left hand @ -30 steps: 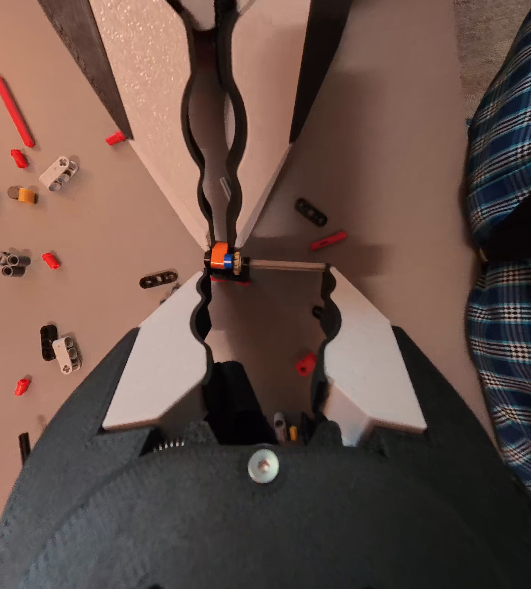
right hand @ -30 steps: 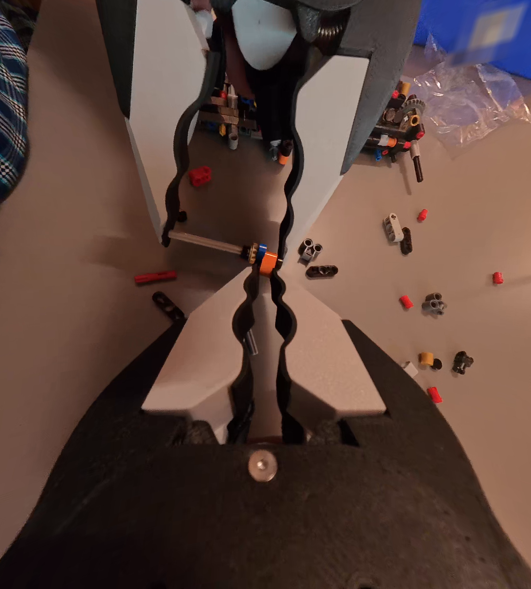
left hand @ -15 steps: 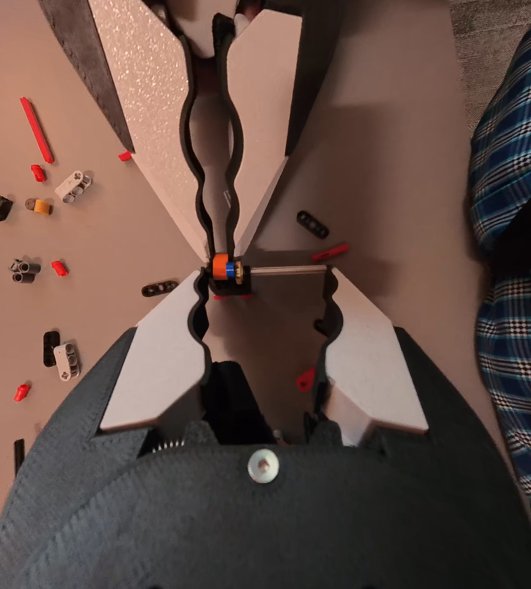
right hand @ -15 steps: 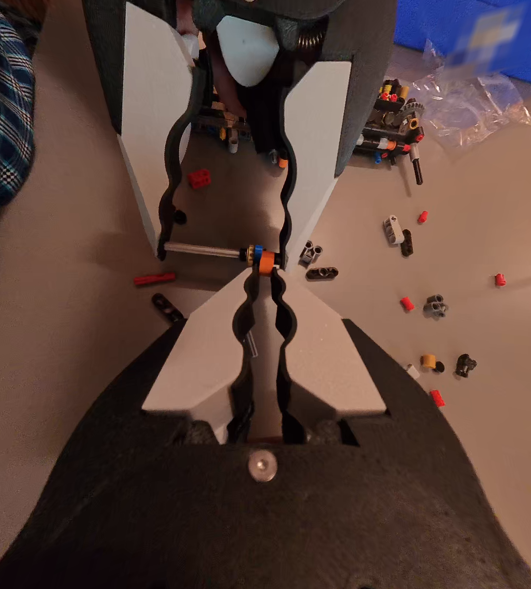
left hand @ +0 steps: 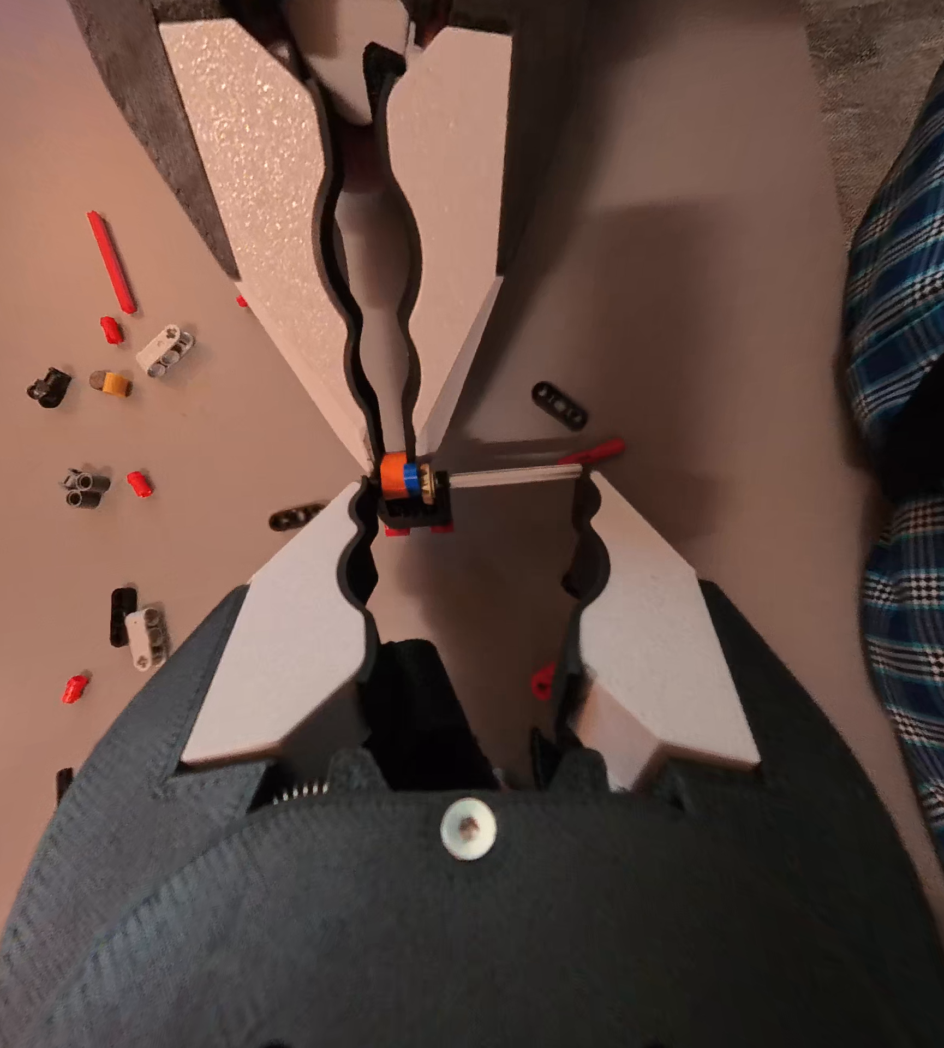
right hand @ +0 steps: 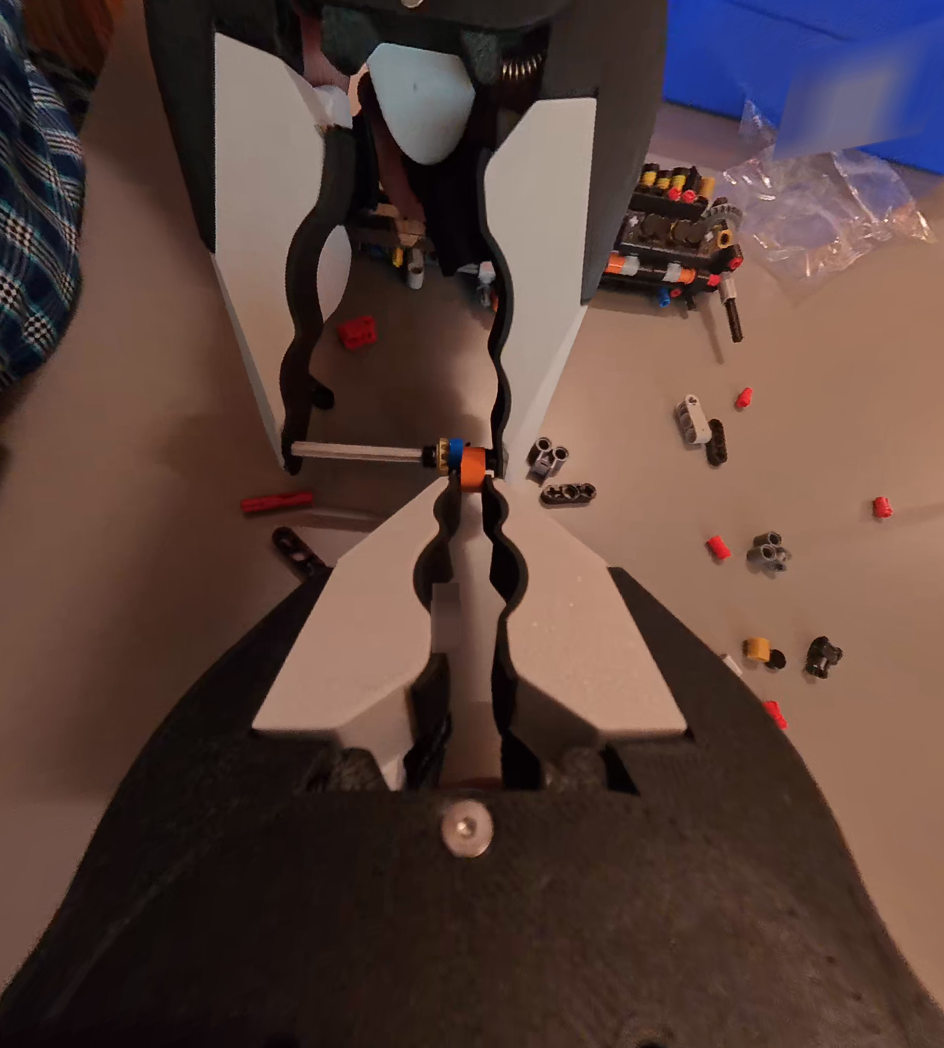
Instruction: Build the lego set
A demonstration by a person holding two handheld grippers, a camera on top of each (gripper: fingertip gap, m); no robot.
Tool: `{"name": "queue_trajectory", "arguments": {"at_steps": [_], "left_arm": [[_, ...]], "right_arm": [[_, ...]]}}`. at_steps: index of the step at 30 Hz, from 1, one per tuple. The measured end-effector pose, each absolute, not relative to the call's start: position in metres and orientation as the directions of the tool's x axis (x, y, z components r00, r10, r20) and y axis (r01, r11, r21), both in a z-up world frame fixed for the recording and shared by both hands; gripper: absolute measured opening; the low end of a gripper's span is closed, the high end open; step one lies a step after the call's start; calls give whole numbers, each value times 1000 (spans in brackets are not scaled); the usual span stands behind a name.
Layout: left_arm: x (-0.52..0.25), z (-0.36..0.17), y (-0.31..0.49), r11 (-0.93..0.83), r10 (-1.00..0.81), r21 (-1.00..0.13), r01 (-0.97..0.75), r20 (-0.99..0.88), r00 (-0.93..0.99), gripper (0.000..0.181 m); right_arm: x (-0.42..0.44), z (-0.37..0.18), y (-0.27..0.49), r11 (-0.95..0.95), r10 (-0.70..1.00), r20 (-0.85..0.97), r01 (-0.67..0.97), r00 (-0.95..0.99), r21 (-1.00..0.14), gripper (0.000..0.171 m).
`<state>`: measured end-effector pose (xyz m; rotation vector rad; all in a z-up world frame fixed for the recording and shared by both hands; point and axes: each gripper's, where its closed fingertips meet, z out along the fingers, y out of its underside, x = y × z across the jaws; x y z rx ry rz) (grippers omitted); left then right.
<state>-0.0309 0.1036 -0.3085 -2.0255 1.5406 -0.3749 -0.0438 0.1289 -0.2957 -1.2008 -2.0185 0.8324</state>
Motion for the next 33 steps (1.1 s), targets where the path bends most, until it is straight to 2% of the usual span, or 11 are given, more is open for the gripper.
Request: {"name": "queue_trajectory", "arguments": {"at_steps": [3, 4, 10, 17, 33], "left_arm": [[-30, -308, 102, -201, -950, -599, -775, -76, 304, 67], [-32, -306, 106, -193, -945, -603, -774, -99, 313, 57], [-33, -308, 105, -196, -944, -587, -786, -105, 314, 58], [-35, -302, 112, -147, -923, -566, -811, -216, 318, 59], [-35, -279, 125, -74, -883, -618, -783, -325, 339, 57]], "right_arm": [[-44, -296, 126, 392, 898, 206, 494, -389, -776, 5], [-44, -295, 126, 384, 900, 199, 488, -389, -784, 5], [-44, -296, 126, 384, 901, 199, 495, -385, -780, 4], [-45, -288, 132, 387, 905, 231, 463, -359, -797, 5], [-48, -266, 140, 335, 924, 229, 358, -308, -871, 5]]}}
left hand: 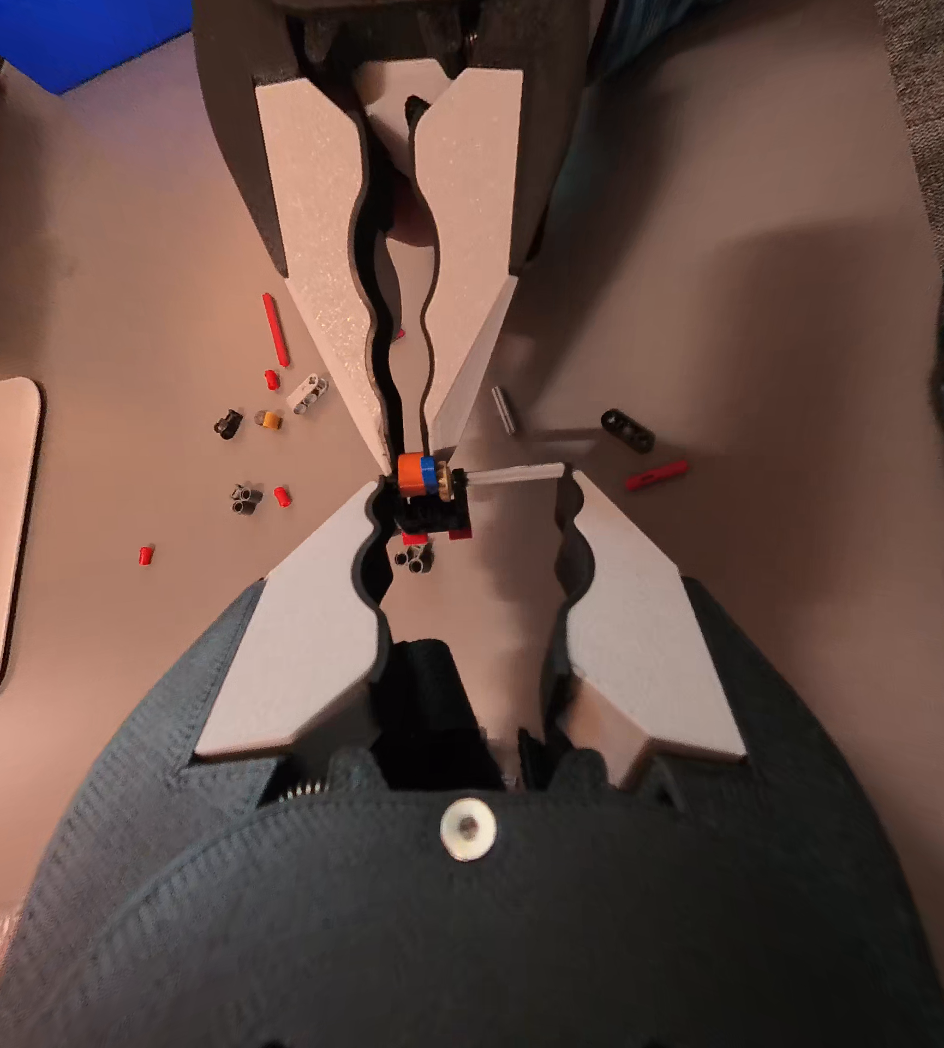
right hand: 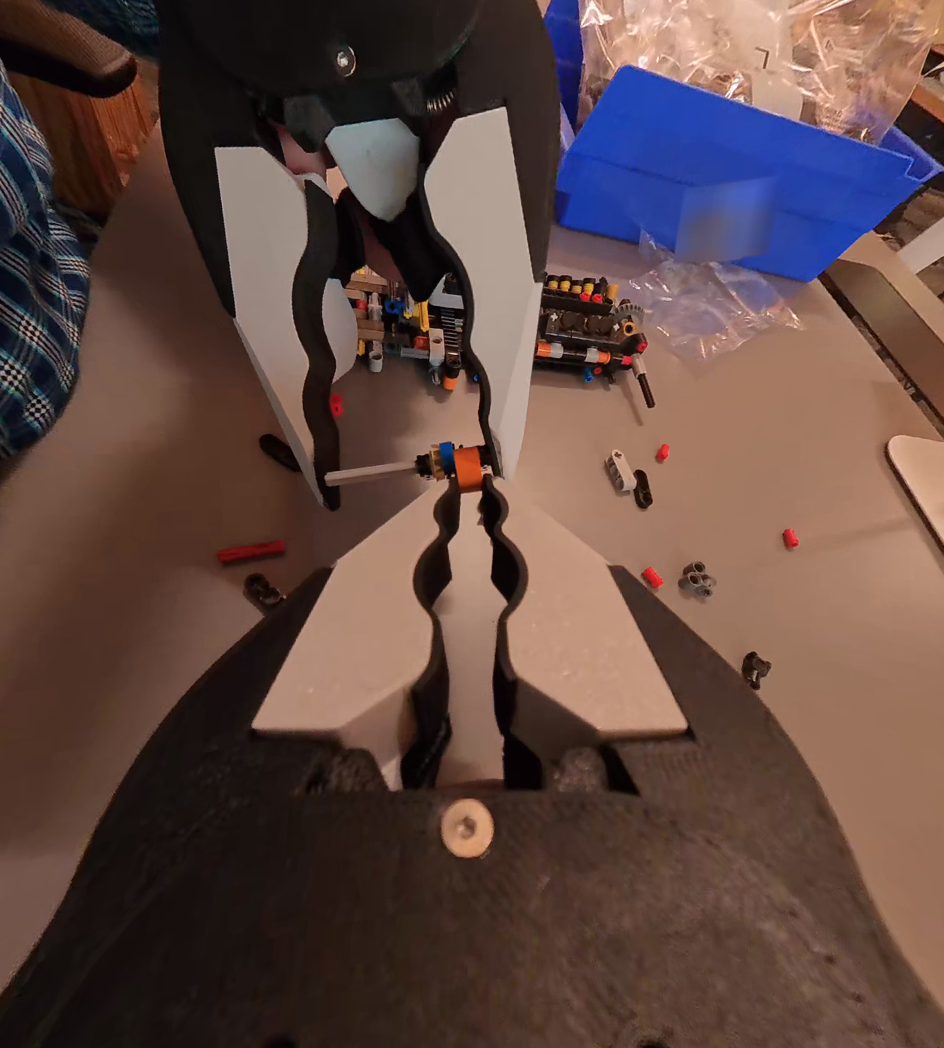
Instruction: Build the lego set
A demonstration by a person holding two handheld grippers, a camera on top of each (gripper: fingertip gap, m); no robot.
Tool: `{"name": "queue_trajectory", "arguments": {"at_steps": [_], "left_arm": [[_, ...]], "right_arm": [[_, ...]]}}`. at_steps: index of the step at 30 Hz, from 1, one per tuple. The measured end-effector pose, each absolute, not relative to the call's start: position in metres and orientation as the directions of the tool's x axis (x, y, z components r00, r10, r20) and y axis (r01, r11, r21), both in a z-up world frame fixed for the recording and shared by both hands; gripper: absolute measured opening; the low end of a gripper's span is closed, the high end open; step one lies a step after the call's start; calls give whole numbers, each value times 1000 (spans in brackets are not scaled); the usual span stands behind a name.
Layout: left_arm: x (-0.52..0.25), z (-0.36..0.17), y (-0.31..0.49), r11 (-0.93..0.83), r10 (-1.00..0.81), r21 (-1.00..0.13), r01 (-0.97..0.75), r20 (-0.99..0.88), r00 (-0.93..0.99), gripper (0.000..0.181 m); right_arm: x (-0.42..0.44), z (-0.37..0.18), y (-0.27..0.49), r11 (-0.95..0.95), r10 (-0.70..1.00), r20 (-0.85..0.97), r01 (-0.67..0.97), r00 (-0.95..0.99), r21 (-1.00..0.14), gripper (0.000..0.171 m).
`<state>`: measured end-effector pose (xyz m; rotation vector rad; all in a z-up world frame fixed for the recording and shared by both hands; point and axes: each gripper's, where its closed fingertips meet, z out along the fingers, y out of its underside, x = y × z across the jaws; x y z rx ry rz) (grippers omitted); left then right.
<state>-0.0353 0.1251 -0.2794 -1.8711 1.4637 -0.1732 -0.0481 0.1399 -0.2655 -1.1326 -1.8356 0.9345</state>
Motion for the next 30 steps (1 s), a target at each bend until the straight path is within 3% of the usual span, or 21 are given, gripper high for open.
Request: {"name": "queue_trajectory", "arguments": {"at_steps": [6, 10, 16, 22, 26, 30], "left_arm": [[-36, -284, 123, -134, -909, -616, -776, -236, 344, 58], [-49, -303, 116, -175, -934, -501, -848, -187, 304, 59], [-48, -314, 112, -194, -954, -416, -889, -130, 269, 60], [-49, -306, 115, -219, -951, -452, -865, -100, 293, 69], [-56, -297, 123, -204, -940, -497, -843, -143, 311, 58], [-59, -309, 138, -118, -932, -420, -900, -266, 246, 48]], "right_arm": [[-48, -269, 140, 318, 926, 202, 373, -319, -871, 5], [-45, -283, 142, 322, 924, 177, 439, -338, -839, 19], [-41, -282, 149, 336, 923, 192, 453, -334, -826, 14], [-37, -287, 154, 334, 925, 184, 477, -334, -813, 12], [-35, -285, 157, 325, 927, 174, 476, -333, -817, 12], [-34, -282, 160, 318, 929, 172, 469, -328, -824, 12]]}}
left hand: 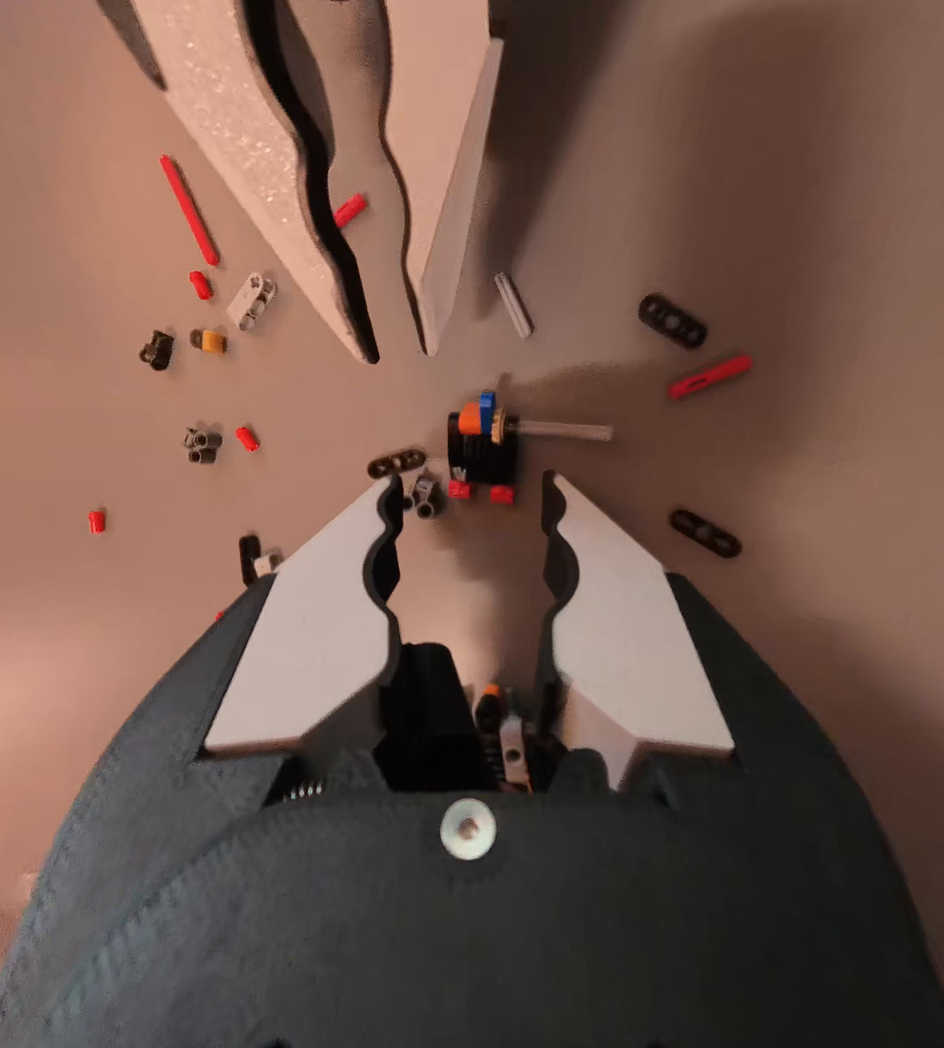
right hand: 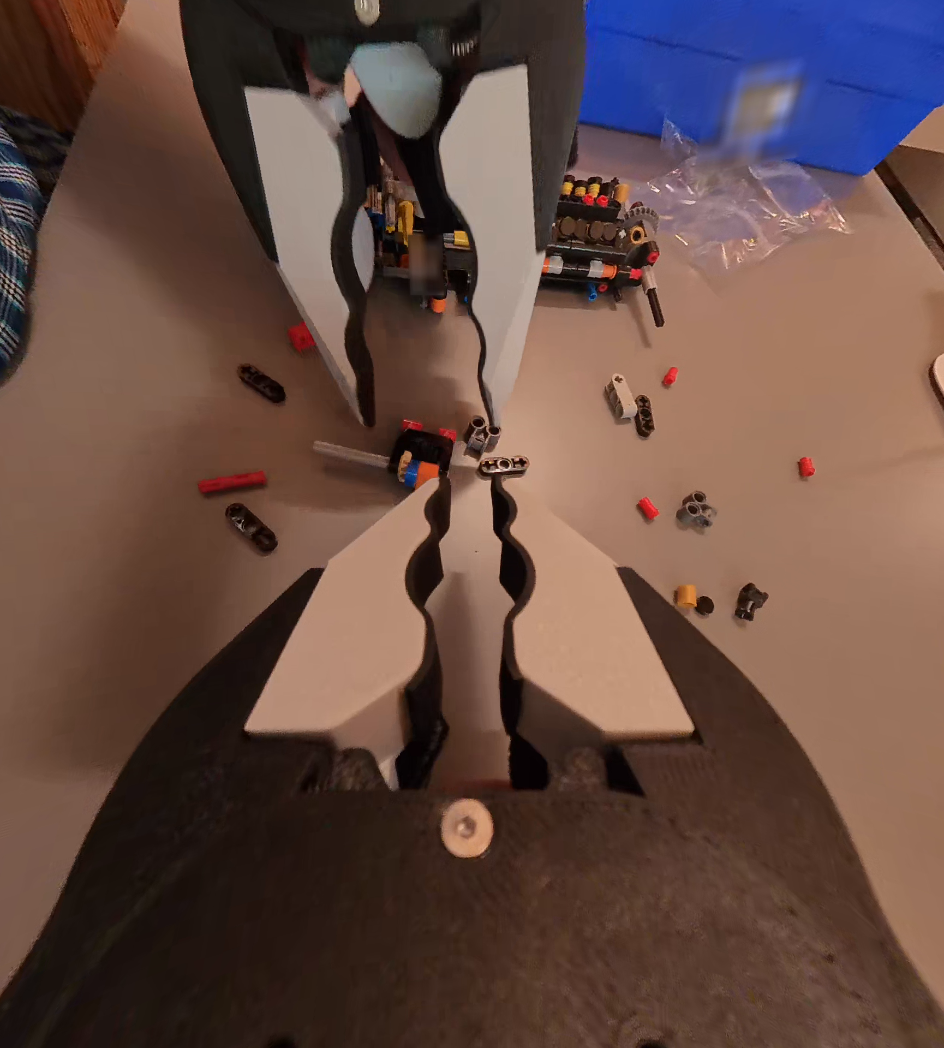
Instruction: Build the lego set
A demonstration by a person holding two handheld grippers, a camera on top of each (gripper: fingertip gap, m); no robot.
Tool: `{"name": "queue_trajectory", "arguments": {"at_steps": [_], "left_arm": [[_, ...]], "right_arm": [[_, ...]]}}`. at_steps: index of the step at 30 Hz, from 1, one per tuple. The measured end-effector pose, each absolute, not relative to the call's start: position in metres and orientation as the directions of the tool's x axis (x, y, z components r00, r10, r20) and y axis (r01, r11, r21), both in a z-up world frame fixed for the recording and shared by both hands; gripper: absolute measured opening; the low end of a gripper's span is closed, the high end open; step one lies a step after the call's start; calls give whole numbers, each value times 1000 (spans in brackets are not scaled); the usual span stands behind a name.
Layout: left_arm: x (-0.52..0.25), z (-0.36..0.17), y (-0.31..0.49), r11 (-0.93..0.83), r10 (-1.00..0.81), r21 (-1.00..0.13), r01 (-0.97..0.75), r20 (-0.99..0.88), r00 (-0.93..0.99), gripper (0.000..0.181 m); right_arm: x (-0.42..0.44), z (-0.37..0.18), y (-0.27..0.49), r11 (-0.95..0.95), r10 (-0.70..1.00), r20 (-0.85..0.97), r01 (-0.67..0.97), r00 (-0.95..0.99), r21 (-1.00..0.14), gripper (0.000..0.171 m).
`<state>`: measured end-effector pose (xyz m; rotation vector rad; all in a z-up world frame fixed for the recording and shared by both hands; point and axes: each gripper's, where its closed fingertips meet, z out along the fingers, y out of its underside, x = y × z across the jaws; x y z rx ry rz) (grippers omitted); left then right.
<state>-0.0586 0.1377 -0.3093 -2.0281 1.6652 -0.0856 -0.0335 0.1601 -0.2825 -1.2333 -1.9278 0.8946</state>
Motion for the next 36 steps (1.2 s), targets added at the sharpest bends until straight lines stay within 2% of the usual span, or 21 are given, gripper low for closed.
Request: {"name": "queue_trajectory", "arguments": {"at_steps": [4, 8, 11, 16, 21, 24, 28, 36], "left_arm": [[-52, -317, 139, -109, -951, -421, -900, -219, 218, 44], [-49, -319, 140, -118, -958, -427, -897, -188, 216, 26], [-47, -320, 142, -126, -957, -445, -886, -180, 226, 24], [-54, -311, 157, -229, -920, -497, -837, -170, 353, 24], [-61, -289, 169, -375, -866, -587, -718, -53, 496, 24], [-62, -273, 176, -338, -856, -640, -690, -94, 508, 24], [-55, -254, 181, -186, -845, -655, -732, -274, 460, 24], [-39, -234, 178, -22, -814, -643, -766, -434, 388, 24]], "right_arm": [[-33, -280, 162, 316, 930, 174, 462, -324, -829, 11], [-32, -279, 160, 323, 927, 178, 459, -331, -827, 10], [-32, -277, 161, 321, 928, 179, 455, -327, -831, 11], [-31, -271, 165, 303, 935, 174, 443, -308, -844, 15], [-31, -263, 164, 305, 935, 186, 415, -302, -857, 29], [-35, -258, 165, 288, 943, 184, 403, -277, -869, 51], [-40, -253, 161, 251, 952, 160, 371, -260, -894, 77], [-41, -236, 160, 249, 954, 182, 293, -238, -923, 60]]}}
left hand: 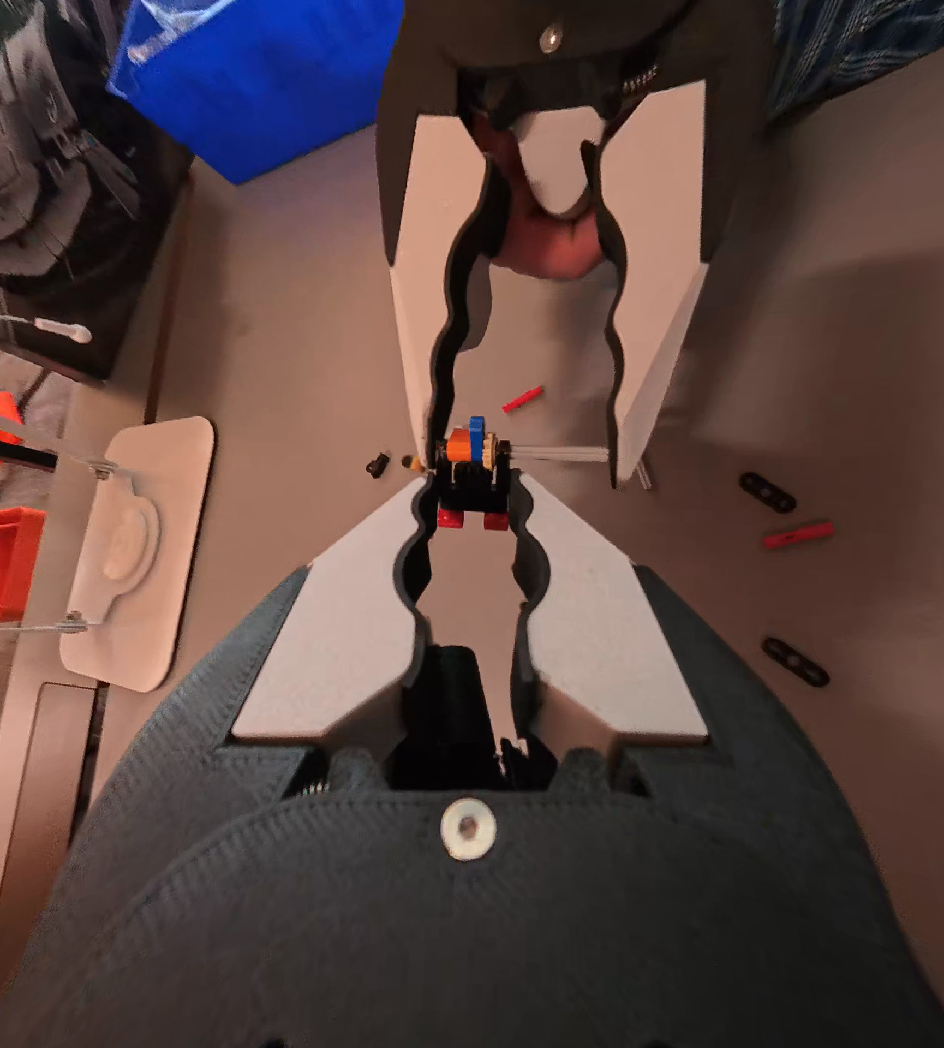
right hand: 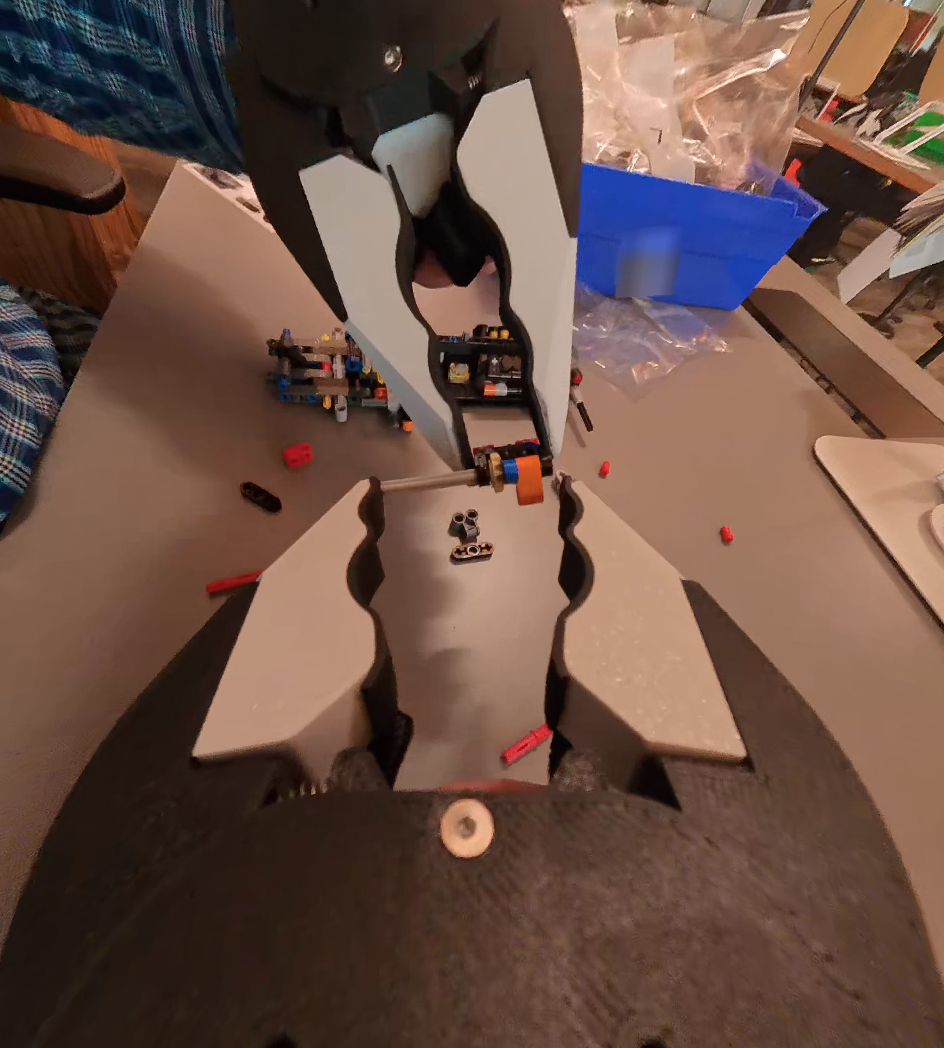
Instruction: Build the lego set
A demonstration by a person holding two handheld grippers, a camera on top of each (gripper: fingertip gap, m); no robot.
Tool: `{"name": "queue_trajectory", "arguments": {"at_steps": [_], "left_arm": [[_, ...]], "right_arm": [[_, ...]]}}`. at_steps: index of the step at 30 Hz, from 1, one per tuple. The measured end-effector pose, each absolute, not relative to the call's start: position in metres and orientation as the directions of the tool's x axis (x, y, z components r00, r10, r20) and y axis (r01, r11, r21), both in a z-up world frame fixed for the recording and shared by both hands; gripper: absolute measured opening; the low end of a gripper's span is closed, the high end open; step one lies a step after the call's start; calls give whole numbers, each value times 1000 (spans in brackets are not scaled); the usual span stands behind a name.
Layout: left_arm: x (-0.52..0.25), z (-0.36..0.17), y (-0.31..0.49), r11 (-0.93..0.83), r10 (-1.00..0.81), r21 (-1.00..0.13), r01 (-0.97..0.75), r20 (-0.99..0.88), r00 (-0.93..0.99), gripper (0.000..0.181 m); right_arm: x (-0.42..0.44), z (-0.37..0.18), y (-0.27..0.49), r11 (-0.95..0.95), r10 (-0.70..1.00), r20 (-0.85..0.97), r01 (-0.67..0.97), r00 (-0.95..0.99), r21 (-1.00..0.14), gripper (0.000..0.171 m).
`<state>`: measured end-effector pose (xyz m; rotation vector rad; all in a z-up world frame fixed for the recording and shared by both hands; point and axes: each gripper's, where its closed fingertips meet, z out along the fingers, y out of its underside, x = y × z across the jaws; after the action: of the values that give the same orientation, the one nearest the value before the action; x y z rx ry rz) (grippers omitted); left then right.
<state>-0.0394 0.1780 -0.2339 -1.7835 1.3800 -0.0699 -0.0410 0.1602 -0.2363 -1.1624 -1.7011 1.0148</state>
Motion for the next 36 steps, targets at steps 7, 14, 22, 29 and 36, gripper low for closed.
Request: {"name": "queue_trajectory", "arguments": {"at_steps": [7, 14, 22, 29, 36], "left_arm": [[-38, -226, 178, 22, -792, -631, -775, -484, 372, 24], [-35, -220, 177, 108, -746, -572, -813, -587, 314, 24], [-36, -215, 179, 153, -705, -511, -846, -656, 269, 24], [-35, -218, 177, 151, -715, -508, -848, -648, 261, 24], [-35, -221, 176, 152, -718, -498, -854, -649, 250, 23]], "right_arm": [[-40, -231, 158, 290, 944, 229, 262, -238, -921, 54], [-41, -229, 160, 304, 944, 254, 254, -211, -918, 65], [-41, -223, 159, 420, 905, 387, 224, -176, -880, 57], [-41, -227, 156, 445, 893, 408, 232, -191, -865, 54], [-41, -229, 154, 430, 899, 388, 236, -205, -872, 53]]}}
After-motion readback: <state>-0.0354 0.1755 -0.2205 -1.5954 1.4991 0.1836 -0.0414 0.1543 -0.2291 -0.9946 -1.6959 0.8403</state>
